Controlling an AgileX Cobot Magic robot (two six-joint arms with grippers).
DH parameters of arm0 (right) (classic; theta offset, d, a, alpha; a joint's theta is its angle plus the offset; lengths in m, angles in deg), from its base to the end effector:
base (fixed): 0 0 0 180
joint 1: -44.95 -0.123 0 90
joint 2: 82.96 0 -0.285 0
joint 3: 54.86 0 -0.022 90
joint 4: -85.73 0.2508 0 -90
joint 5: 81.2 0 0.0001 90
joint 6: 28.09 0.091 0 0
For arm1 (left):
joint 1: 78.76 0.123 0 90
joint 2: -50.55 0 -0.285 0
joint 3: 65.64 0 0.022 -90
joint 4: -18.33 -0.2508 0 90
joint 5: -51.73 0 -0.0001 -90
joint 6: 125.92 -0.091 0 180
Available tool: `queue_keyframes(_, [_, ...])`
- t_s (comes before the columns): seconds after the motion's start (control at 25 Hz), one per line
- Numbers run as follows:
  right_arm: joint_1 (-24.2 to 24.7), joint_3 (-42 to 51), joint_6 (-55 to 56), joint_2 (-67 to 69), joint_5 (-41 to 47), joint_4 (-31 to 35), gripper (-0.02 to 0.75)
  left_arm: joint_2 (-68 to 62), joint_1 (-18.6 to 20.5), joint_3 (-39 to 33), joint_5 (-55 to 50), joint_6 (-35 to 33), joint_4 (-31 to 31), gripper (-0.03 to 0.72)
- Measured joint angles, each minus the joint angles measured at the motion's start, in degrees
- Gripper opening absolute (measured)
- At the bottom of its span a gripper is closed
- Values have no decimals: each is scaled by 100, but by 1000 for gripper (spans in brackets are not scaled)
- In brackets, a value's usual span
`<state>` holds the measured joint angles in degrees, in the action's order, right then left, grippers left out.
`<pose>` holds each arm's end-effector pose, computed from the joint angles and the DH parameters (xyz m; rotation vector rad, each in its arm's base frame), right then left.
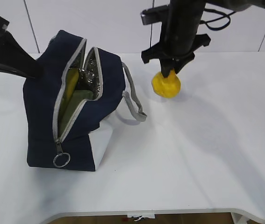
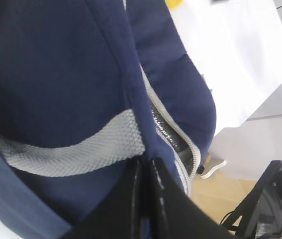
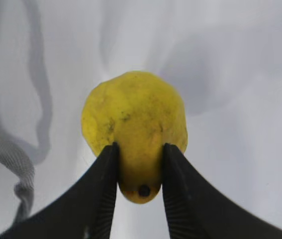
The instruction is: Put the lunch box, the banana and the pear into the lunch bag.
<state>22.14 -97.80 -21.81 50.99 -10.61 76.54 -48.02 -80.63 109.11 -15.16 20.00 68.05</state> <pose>0.4456 0.1725 0.2605 -0.4408 2.7547 -0.1029 0.3107 -0.0741 0.3052 0.4305 2.5452 -1.0243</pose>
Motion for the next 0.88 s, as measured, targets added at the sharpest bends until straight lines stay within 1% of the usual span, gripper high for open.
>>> queue_keyframes(0.12, [0, -522, 0, -43, 14, -22, 218, 0, 0, 0, 0, 0, -113, -6])
queue_keyframes(0.2, [0, -706, -35, -118, 27, 72, 218, 0, 0, 0, 0, 0, -158, -6])
queue_keyframes(0.56, [0, -766, -274, -807, 144, 877, 218, 0, 0, 0, 0, 0, -167, -6])
queue_keyframes(0.72, [9, -775, -418, -1269, 158, 1960, 217, 0, 0, 0, 0, 0, -167, -6])
queue_keyframes(0.76, [9, -779, -489, -1325, 158, 2367, 217, 0, 0, 0, 0, 0, -167, -6])
queue_keyframes(0.88, [-3, -779, -744, -1382, 162, 3156, 217, 0, 0, 0, 0, 0, -170, -6])
